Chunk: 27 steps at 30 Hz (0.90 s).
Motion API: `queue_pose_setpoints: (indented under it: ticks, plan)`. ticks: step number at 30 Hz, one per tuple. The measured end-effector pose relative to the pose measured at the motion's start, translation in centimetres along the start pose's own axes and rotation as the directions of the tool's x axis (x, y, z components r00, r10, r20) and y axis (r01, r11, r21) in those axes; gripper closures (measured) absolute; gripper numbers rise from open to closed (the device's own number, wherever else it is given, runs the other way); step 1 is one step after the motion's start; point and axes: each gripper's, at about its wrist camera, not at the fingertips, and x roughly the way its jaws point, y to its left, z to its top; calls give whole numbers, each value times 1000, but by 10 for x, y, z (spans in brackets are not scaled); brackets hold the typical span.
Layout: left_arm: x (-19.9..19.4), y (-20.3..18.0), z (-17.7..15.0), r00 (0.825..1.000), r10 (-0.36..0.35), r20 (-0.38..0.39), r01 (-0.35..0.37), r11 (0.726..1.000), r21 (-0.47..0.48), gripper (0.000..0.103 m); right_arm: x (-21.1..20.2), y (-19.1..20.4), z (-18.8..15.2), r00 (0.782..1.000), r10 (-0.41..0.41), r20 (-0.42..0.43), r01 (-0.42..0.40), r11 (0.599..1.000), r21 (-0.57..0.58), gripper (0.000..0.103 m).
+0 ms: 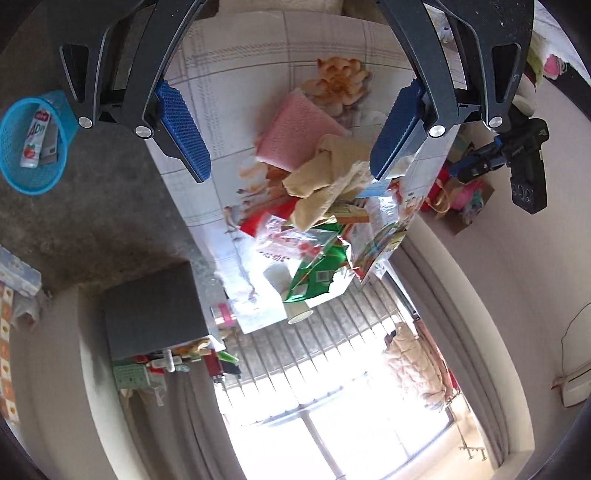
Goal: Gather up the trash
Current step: 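Grasp the white cloth with the left tool while the right tool grasps the brown paper towel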
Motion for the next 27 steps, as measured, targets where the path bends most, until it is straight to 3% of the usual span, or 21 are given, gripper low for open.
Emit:
queue_pose_setpoints:
  ticks: [3, 10, 16, 21, 27]
  plan:
    - [11, -11, -10, 1000, 1, -19, 0, 999, 51, 14, 24, 21, 8, 999, 16, -29, -18, 999, -47, 19]
    - [34, -20, -23, 997, 51, -51, -45, 993, 109, 14, 63, 71, 17, 991, -87, -99, 59, 964, -261, 19]
    - [53, -13, -24, 995, 78, -69, -71, 993, 92, 14, 87, 66, 13, 984, -79, -159, 47, 979, -196, 22]
    - [78, -18, -28, 984, 124, -127, -103, 982, 155, 14, 104, 63, 4, 973, -75, -218, 45, 989, -142, 25]
    - [93, -20, -30, 977, 151, -153, -123, 976, 180, 27, 115, 72, -8, 959, -133, -250, 83, 976, -200, 31]
